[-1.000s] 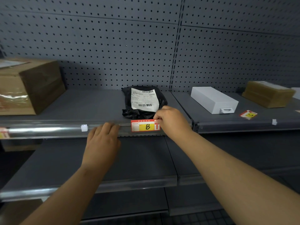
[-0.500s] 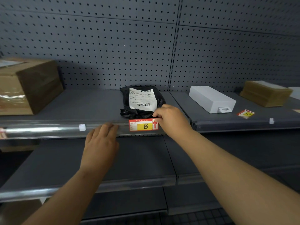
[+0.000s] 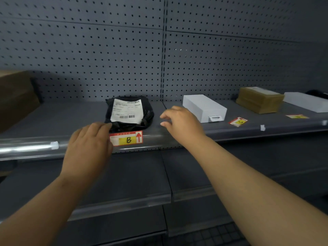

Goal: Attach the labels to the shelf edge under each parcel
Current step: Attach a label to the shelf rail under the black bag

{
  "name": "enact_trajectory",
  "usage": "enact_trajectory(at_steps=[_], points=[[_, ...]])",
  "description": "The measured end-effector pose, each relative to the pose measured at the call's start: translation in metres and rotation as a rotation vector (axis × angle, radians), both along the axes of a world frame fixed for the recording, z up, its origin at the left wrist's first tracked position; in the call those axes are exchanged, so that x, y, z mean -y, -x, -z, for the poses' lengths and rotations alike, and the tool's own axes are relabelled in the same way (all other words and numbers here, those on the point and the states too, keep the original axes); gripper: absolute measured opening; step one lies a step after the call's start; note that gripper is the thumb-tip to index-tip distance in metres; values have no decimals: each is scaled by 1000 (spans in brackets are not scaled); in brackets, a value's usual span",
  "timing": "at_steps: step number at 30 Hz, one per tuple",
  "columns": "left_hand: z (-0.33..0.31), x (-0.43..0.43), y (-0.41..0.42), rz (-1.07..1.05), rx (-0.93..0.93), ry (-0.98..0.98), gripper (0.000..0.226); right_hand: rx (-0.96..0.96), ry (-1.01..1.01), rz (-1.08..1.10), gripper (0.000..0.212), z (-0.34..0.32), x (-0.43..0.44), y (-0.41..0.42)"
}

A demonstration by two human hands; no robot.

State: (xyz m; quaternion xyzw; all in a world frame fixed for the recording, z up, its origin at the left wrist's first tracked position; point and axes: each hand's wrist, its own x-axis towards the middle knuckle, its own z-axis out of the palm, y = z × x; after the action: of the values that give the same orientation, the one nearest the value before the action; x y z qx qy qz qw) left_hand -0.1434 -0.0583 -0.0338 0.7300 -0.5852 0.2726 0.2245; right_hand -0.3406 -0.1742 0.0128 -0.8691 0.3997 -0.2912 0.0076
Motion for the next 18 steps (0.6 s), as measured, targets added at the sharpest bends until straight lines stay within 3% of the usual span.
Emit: enact_trajectory(at_steps=[10, 18], points=[[-29, 71, 130, 51, 60, 66, 41, 10, 0, 92, 28, -22, 60, 131], [-23, 133, 235, 12, 40, -34, 42, -14, -50, 113, 30, -31, 122, 250]])
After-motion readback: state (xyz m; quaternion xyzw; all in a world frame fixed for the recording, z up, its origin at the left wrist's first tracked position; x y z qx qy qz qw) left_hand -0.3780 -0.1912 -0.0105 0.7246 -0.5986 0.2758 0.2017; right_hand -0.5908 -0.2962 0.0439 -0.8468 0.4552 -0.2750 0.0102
